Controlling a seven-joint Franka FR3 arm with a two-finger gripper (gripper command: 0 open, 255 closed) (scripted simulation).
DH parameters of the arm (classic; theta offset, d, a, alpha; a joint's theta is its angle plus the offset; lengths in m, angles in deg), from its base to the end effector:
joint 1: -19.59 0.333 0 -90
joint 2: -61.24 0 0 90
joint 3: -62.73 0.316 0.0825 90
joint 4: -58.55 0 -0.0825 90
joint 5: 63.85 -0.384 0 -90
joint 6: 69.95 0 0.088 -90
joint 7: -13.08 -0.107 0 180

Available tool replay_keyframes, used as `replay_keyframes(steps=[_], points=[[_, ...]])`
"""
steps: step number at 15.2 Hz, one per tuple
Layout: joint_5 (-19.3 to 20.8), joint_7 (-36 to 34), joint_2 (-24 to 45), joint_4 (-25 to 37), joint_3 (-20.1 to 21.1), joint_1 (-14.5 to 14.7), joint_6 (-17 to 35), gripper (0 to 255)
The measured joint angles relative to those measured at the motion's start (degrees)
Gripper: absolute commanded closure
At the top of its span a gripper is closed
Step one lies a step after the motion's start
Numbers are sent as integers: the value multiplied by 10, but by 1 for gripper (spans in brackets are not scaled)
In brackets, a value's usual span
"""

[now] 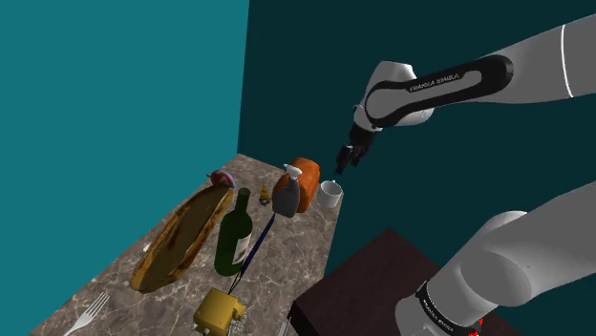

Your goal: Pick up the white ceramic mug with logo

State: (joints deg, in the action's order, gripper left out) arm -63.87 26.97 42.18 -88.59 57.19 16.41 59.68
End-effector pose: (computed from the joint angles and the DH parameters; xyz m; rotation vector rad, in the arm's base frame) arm 0.4141 -0.0628 0.3815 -3.1115 -0.1477 -0.0487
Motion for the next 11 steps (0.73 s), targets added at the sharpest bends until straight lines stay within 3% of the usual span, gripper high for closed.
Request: replay_keyframes(steps=[11], points=[[-20, 69, 249, 62, -32, -20, 193, 0]])
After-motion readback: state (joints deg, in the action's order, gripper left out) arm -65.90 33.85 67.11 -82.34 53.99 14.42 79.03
